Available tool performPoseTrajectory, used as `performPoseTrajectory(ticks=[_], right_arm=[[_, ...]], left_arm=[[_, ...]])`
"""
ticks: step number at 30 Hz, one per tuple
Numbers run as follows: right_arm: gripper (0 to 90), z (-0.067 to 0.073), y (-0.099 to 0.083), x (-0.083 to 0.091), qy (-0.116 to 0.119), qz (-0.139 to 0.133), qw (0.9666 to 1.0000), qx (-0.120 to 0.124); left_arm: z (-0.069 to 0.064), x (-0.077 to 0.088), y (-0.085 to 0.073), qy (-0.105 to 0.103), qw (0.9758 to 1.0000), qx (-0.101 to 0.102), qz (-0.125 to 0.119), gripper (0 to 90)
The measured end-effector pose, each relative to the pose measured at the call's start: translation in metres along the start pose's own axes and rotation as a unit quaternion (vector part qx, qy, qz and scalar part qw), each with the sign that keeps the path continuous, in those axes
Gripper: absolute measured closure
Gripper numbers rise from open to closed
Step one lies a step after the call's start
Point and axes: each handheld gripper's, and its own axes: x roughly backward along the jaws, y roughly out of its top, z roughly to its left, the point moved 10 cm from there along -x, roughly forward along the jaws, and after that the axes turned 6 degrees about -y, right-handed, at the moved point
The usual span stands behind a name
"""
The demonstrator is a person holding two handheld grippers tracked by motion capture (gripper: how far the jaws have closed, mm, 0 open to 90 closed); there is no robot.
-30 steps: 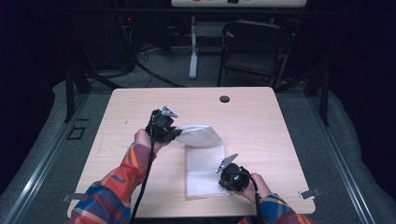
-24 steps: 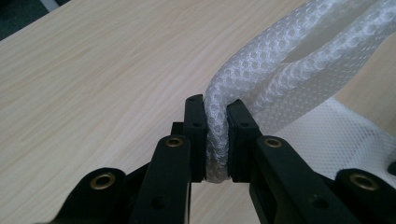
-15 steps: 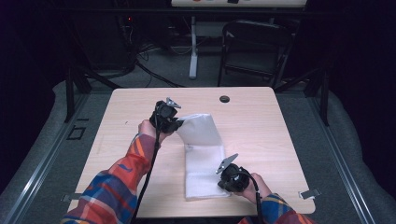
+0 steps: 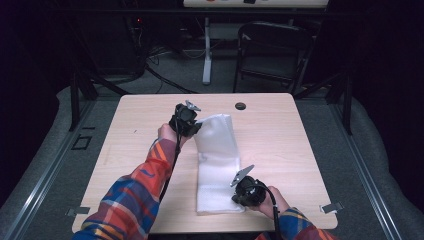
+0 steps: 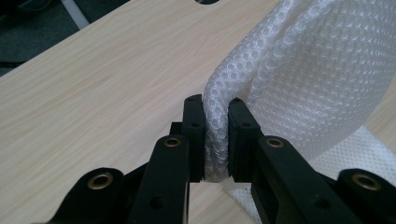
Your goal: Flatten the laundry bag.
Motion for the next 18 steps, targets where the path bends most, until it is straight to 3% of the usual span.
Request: performPoseTrajectory(ticks=[11,18], right_arm=[[90.0,0.0,0.001,-0.001,-0.001,-0.002,0.9999,-0.015],[90.0,-0.002,0.001,-0.001,-0.003,-0.001,0.9999,-0.016]], left_arm=[[0.008,-0.03,0.011,0.014,0.9997,0.022,0.0,77.8],[0.013,-0.045,0.017,0.019,0.9997,0.015,0.009,75.4]])
